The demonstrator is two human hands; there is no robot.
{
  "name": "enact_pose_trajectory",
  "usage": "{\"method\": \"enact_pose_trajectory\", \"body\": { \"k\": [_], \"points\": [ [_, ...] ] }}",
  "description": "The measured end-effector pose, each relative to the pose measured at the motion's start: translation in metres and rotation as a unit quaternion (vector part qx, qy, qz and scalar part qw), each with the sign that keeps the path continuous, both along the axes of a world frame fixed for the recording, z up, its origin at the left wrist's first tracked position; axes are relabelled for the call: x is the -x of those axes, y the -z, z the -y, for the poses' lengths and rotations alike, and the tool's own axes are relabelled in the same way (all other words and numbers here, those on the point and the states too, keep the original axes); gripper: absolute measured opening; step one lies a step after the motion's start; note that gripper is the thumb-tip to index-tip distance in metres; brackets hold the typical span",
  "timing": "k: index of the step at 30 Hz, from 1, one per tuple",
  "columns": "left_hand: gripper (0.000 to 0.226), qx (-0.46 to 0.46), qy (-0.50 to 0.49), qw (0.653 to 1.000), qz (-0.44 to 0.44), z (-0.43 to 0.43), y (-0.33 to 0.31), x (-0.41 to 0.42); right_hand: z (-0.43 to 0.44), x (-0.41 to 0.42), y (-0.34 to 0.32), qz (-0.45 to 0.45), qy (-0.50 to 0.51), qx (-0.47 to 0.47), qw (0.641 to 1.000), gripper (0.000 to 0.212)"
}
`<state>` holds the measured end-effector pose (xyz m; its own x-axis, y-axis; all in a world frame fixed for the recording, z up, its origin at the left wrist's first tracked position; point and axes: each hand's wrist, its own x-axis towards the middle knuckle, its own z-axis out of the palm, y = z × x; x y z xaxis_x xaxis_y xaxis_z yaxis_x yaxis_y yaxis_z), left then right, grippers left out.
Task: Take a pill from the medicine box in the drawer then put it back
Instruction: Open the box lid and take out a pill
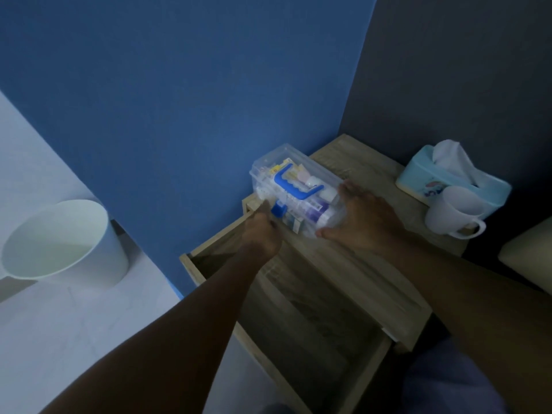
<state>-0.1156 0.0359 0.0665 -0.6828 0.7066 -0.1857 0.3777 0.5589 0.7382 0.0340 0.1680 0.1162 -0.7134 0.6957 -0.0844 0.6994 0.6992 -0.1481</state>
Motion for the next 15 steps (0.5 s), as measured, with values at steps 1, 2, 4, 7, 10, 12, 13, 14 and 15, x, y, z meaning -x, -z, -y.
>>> {"method": "enact_pose_trajectory", "body": {
  "k": [1,2,4,7,10,12,13,14,15],
  "points": [
    [0.057,-0.003,-0.002,1.000,-0.007,0.001,-0.003,0.001,-0.003,-0.002,-0.003,-0.023,0.007,0.016,1.000,0.119],
    [0.058,-0.002,-0.001,1.000,-0.015,0.002,-0.006,0.000,-0.005,-0.005,-0.007,-0.054,0.016,0.040,0.998,0.120],
    [0.062,0.009,0.007,1.000,-0.022,0.004,-0.011,-0.002,-0.007,-0.010,-0.015,-0.111,0.029,0.092,0.989,0.120],
    [0.070,0.034,0.054,0.997,-0.041,0.004,-0.015,-0.004,-0.012,-0.014,-0.029,-0.172,-0.013,0.080,0.982,0.094],
    [0.083,0.039,0.108,0.988,-0.108,-0.001,-0.018,-0.003,-0.013,-0.013,-0.039,-0.232,-0.094,0.033,0.968,0.060],
    [0.090,0.053,0.147,0.970,-0.186,-0.006,-0.017,-0.002,-0.016,-0.011,-0.043,-0.271,-0.147,-0.028,0.951,0.048],
    [0.092,0.067,0.163,0.960,-0.216,-0.008,-0.017,0.000,-0.017,-0.009,-0.045,-0.279,-0.165,-0.062,0.944,0.043],
    [0.092,0.085,0.175,0.953,-0.233,-0.010,-0.016,0.002,-0.019,-0.008,-0.047,-0.283,-0.175,-0.093,0.938,0.039],
    [0.093,0.102,0.183,0.949,-0.236,-0.011,-0.014,0.004,-0.021,-0.008,-0.048,-0.285,-0.181,-0.128,0.932,0.036]
  ]
}}
